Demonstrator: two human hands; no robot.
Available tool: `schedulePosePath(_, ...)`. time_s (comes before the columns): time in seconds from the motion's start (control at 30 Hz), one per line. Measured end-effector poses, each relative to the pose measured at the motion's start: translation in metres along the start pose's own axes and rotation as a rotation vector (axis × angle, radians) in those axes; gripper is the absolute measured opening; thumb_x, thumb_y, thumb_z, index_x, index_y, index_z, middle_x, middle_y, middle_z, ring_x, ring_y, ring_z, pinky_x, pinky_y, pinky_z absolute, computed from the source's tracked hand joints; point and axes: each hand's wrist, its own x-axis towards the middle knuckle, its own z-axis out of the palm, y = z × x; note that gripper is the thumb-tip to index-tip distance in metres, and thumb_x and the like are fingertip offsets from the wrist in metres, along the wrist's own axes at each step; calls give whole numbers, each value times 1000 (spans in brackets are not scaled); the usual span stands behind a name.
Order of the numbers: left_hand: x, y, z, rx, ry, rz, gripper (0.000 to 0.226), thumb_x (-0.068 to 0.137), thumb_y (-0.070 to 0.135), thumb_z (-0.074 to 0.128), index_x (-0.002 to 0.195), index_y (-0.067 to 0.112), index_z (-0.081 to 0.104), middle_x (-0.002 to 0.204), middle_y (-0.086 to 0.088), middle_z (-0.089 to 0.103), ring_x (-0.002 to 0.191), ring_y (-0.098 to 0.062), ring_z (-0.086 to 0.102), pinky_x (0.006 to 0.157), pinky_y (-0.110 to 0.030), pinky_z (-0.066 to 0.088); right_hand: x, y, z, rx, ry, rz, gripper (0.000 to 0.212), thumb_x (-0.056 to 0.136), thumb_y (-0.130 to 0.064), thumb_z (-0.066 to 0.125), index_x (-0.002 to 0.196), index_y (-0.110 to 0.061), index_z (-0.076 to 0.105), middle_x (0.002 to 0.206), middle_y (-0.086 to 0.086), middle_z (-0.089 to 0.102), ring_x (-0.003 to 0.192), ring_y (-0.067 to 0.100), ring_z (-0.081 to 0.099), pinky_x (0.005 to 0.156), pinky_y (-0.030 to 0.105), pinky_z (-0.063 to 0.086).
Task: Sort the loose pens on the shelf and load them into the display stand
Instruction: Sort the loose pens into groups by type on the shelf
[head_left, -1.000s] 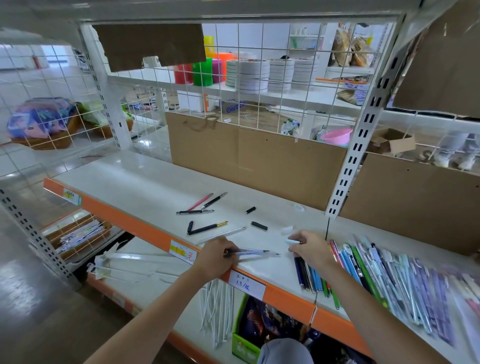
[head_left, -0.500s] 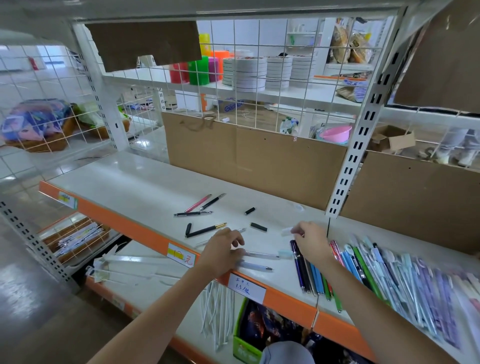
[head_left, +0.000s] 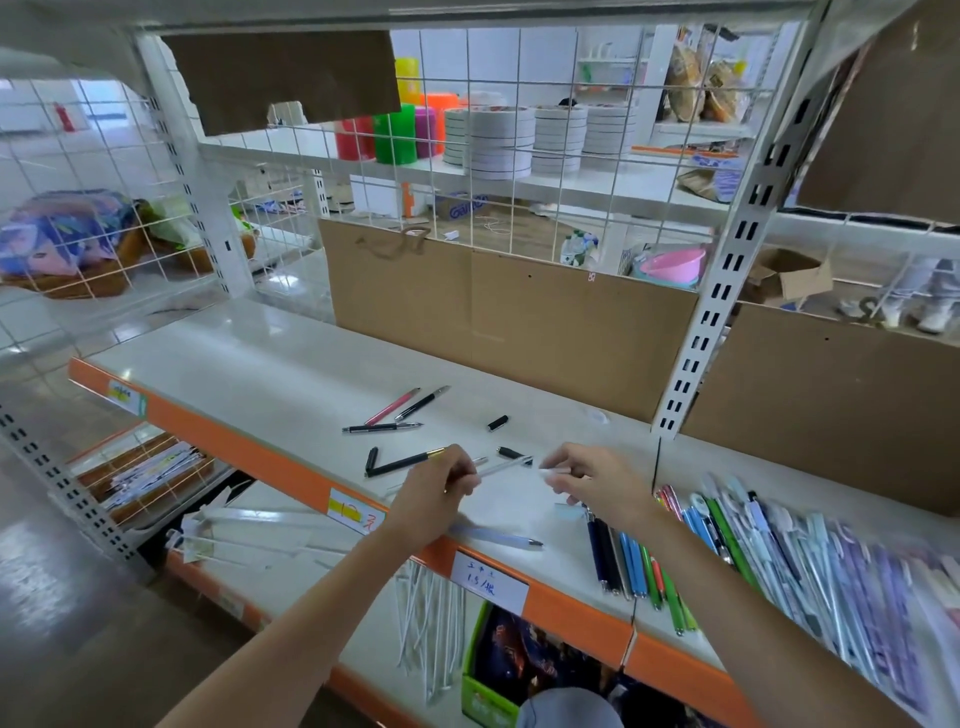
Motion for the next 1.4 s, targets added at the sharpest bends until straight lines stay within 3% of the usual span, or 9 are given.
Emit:
schedulePosePath(0.23,-6,3,-3,1,0,18,11,93,13,55,83,16,52,77,1,61,69,-8,52,63,-10,39,-3,-5,4,31,132,-30,5,91,-19,61,91,-21,65,80,0,66,69,6,57,57,8,44)
schedulePosePath(0.37,-7,5,-3,-29,-34,32,8,92,14,58,84,16,57,76,5,62,71,-9,55,64,-11,40,-3,-6,7,-47,75,-50,6,89,-19,63,92,-23,67,82,-6,63,71,5,53,63,12,42)
schedulePosePath(0.47,-8,8,-2,0,-50,51,8,90,15,60,89,12,68,77,2,66,72,-8,58,67,-13,42,-3,-7,10,-50,31,-43,8,90,-17,63,89,-24,67,76,-5,61,66,5,52,58,11,43)
schedulePosePath(0.63,-10,11,5,83,44,118,12,90,9,58,88,6,70,79,-5,68,66,-5,52,62,-6,36,-2,-7,13,42,-31,58,12,89,-10,60,84,-18,67,68,-4,60,58,6,51,56,12,42)
schedulePosePath(0.77,-16,8,13,168,131,136,12,91,6,54,87,5,65,84,-5,64,73,-14,54,60,-12,32,5,-13,16,280,-53,221,10,88,-4,59,87,-4,68,68,4,62,59,11,49,52,17,41)
schedulePosePath(0.9,-12,7,23,246,132,136,19,96,11,49,99,5,66,95,-5,63,86,-21,58,69,-18,32,18,-9,15,371,-91,371,9,88,-1,57,81,-2,64,65,8,57,53,12,42,43,15,34)
schedulePosePath(1.07,5,9,31,201,39,107,27,98,29,46,100,15,69,93,-1,59,83,-16,57,73,-28,45,36,4,-1,-33,-38,284,9,89,-9,55,88,-13,63,73,-1,53,64,9,46,53,19,33)
schedulePosePath(1.2,19,-6,23,279,176,14,15,92,22,55,100,14,66,96,0,55,91,-16,53,80,-23,39,44,21,-23,-276,-86,313,15,89,-11,52,88,-15,66,93,4,62,83,19,57,62,24,41)
schedulePosePath(1.4,24,-19,22,453,180,-125,25,94,34,48,112,19,56,105,1,52,96,-15,45,88,-29,38,74,41,-31,-438,219,334,25,93,-9,44,104,-4,66,106,15,67,98,29,59,74,31,46)
